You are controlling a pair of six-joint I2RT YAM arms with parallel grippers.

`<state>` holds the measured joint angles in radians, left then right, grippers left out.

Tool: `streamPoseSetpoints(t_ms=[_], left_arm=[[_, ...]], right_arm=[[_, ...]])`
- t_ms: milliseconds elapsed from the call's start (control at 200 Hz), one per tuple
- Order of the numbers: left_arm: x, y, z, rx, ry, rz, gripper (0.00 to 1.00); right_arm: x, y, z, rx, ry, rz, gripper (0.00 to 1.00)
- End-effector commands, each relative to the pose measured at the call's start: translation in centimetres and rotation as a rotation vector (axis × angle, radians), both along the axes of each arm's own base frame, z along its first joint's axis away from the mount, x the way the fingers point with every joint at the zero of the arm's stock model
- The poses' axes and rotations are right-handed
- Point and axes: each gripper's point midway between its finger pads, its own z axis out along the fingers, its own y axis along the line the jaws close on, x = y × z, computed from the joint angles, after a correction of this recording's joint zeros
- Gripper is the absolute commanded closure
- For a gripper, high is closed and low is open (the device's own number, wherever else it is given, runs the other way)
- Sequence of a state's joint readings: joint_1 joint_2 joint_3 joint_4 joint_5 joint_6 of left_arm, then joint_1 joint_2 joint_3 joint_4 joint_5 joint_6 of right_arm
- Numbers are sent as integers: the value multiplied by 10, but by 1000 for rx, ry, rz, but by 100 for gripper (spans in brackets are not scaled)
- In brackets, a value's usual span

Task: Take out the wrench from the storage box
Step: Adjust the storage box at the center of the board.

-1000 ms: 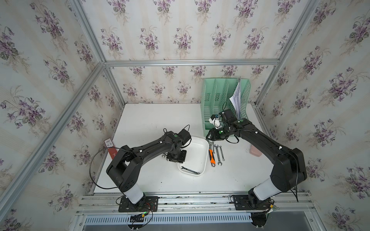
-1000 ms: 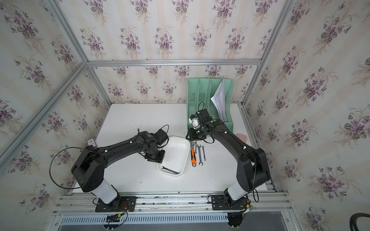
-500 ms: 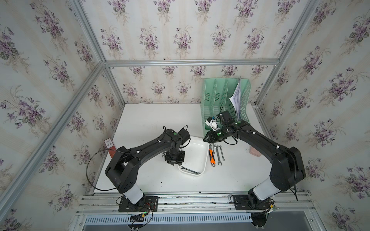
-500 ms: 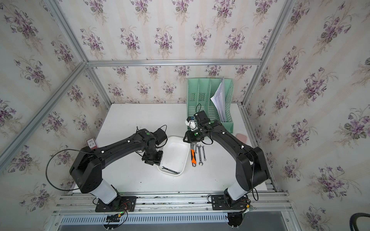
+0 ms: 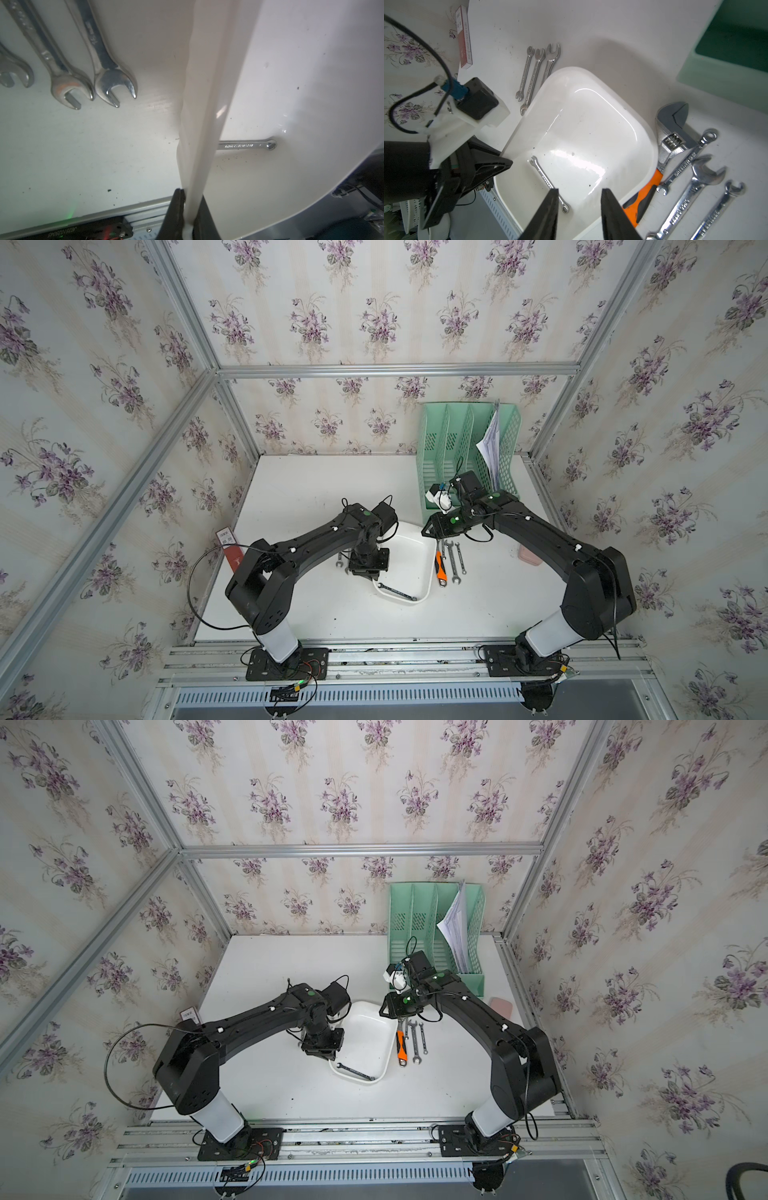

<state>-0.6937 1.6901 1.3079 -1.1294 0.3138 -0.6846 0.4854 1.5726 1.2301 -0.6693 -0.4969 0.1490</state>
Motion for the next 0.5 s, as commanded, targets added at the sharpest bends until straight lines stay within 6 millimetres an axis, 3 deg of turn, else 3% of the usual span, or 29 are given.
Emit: streamPoseSetpoints(t_ms=[0,240,275,495], left_arm=[[-42,12,30,36,226,25,95],[-68,14,54,0,371,30,98],[-71,18,57,2,393,26,98],[-79,22,51,-10,475,31,99]], right_arm=[[-2,7,8,39,-17,38,61],[-10,26,10,56,-6,112,61],[-22,38,10,56,-4,157,61],[-28,45,3,60,7,175,61]])
